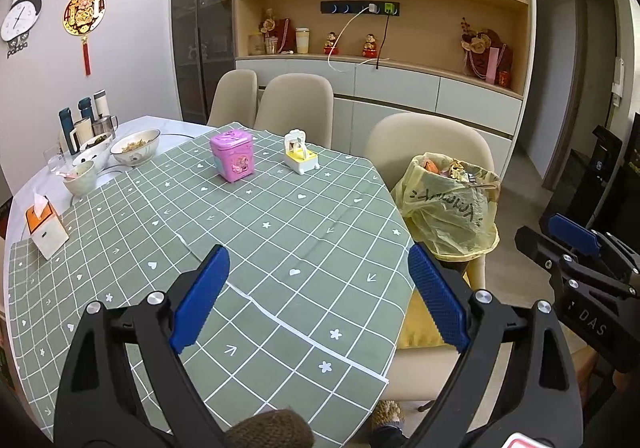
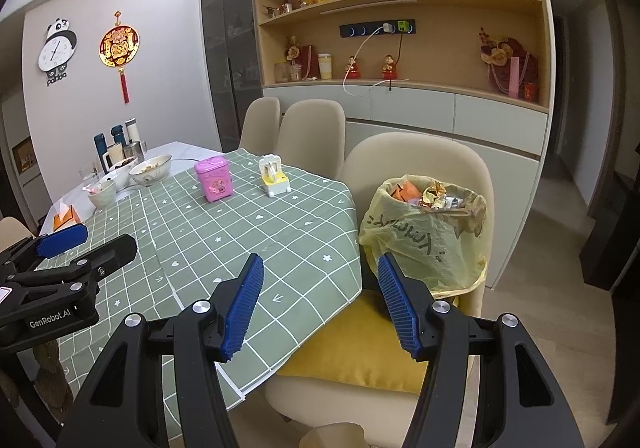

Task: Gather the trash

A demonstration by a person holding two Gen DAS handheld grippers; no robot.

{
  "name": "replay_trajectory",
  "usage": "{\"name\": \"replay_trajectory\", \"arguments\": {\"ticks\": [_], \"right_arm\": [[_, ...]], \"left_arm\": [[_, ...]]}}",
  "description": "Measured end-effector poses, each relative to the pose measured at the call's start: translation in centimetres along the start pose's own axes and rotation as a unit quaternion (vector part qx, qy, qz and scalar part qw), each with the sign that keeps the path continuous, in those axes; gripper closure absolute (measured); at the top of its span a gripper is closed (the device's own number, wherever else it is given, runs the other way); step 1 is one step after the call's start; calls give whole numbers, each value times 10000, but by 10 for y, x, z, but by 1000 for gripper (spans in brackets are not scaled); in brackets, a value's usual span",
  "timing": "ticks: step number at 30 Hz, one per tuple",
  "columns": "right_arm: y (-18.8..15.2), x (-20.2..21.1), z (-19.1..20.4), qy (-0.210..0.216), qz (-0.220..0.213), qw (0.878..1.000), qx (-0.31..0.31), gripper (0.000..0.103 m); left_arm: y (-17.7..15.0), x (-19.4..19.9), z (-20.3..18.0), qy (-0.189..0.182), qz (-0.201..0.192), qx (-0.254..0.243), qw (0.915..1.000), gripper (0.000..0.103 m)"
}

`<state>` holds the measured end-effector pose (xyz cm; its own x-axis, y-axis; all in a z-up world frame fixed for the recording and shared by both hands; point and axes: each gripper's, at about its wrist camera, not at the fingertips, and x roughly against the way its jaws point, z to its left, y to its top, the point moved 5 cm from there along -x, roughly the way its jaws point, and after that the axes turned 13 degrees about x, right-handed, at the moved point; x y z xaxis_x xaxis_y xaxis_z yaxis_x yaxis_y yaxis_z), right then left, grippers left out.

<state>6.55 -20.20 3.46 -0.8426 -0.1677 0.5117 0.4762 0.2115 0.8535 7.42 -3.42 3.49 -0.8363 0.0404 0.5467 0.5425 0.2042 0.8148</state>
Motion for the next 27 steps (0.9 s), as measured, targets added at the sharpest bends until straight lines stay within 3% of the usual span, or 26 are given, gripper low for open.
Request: {"name": "replay_trajectory", "arguments": {"ticks": [27], "right_arm": [[-7, 2, -11, -69, -2, 9999, -112, 47]], "left_arm": [[-4, 0, -10, -47, 19, -59, 10000, 17]]}}
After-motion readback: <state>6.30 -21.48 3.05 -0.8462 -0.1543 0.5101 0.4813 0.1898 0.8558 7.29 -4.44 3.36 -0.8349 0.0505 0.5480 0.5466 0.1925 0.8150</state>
